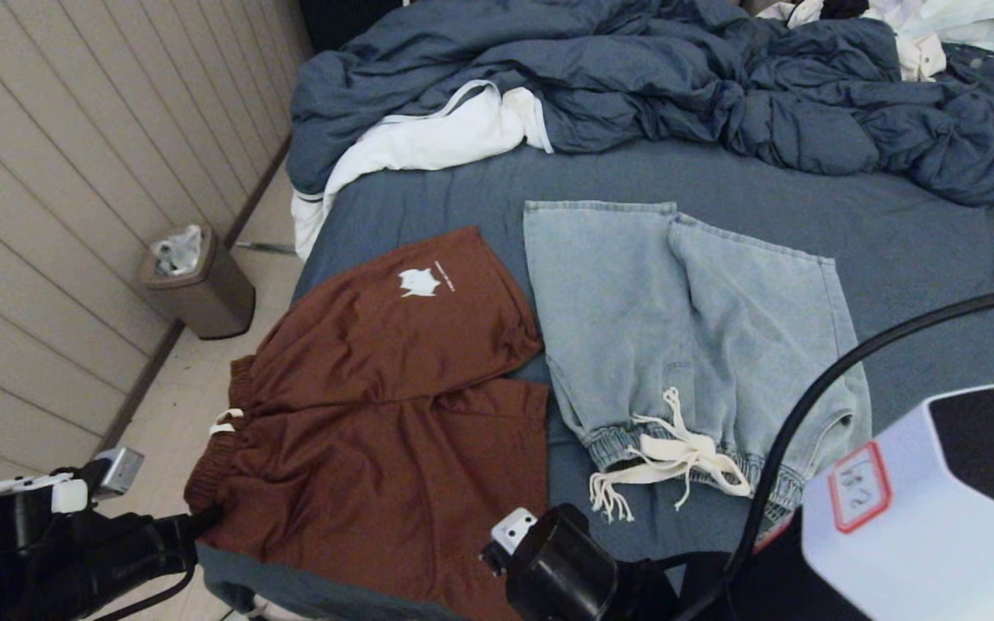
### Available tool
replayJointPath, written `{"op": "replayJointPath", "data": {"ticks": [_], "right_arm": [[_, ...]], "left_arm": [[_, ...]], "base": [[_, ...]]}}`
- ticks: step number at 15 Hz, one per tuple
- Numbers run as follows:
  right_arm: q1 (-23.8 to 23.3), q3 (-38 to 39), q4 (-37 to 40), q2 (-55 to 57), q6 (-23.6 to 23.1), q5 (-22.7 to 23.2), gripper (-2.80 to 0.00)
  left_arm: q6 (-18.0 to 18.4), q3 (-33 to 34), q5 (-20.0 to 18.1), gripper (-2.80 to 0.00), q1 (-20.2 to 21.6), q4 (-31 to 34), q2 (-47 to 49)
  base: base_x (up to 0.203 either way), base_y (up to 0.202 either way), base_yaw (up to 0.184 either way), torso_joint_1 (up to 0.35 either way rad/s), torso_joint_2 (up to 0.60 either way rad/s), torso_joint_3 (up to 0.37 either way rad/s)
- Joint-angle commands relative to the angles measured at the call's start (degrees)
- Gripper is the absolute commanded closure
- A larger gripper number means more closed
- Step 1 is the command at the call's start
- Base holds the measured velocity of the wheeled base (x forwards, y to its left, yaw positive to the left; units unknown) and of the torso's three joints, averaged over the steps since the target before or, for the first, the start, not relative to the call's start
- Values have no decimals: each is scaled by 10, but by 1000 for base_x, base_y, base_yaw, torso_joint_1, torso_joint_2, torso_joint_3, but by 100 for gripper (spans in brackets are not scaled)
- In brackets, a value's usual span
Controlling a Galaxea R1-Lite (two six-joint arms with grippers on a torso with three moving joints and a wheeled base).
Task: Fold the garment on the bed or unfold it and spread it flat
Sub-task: Fold the brown shorts
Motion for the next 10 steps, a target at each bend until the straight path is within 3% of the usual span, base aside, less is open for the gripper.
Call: {"op": "replayJointPath", "data": {"ticks": [1, 10], "right_arm": [[-2, -18, -1, 42, -5, -10, -280], [-21, -68, -2, 99, -17, -41, -280]], "left_arm": [[-1, -19, -1, 0, 0, -27, 15], [-4, -44, -1, 0, 1, -27, 15]], "base": [[0, 0, 0, 0, 0, 0], [0, 0, 0, 0, 0, 0]]}}
